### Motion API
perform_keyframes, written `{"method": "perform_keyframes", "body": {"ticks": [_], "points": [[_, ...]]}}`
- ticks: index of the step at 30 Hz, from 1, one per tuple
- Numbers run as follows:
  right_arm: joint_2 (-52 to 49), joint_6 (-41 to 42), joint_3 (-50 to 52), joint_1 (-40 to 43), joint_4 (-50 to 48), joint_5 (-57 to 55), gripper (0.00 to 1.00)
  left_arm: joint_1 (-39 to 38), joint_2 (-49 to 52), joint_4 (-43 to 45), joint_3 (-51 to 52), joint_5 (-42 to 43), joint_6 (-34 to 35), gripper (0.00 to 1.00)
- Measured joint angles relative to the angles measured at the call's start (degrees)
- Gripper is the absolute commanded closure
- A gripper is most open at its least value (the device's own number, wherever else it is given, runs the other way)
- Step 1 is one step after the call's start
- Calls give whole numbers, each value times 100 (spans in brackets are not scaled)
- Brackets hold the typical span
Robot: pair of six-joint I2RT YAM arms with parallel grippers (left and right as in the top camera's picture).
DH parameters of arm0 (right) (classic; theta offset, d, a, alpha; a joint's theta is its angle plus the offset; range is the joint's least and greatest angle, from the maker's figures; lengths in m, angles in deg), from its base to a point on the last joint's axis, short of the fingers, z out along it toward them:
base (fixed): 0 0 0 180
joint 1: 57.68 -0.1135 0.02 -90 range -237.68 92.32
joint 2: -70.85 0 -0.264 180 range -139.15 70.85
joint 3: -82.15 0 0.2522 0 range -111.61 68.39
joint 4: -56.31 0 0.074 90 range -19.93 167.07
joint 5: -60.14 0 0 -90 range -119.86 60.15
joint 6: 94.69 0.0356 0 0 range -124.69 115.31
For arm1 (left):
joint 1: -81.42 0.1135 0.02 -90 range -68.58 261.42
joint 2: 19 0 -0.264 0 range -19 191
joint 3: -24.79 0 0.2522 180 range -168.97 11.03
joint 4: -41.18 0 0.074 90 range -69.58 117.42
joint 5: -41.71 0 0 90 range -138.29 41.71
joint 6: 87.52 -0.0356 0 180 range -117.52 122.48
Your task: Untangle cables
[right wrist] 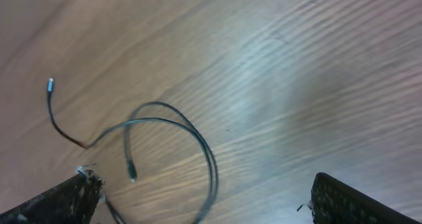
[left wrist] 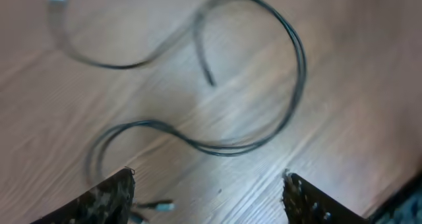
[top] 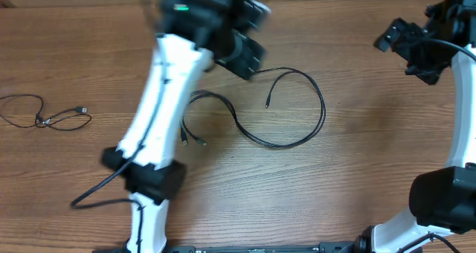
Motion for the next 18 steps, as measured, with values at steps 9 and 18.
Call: {"method": "perform_keyframes", "body": {"ticks": [9,18], "points": [[0,-306,0,48,72,-68,0,-660,1493,317,7,413,-673,34],[0,-391,0,48,-212,-195,0,-866,1888,186,20,1060,-1438,47]]}}
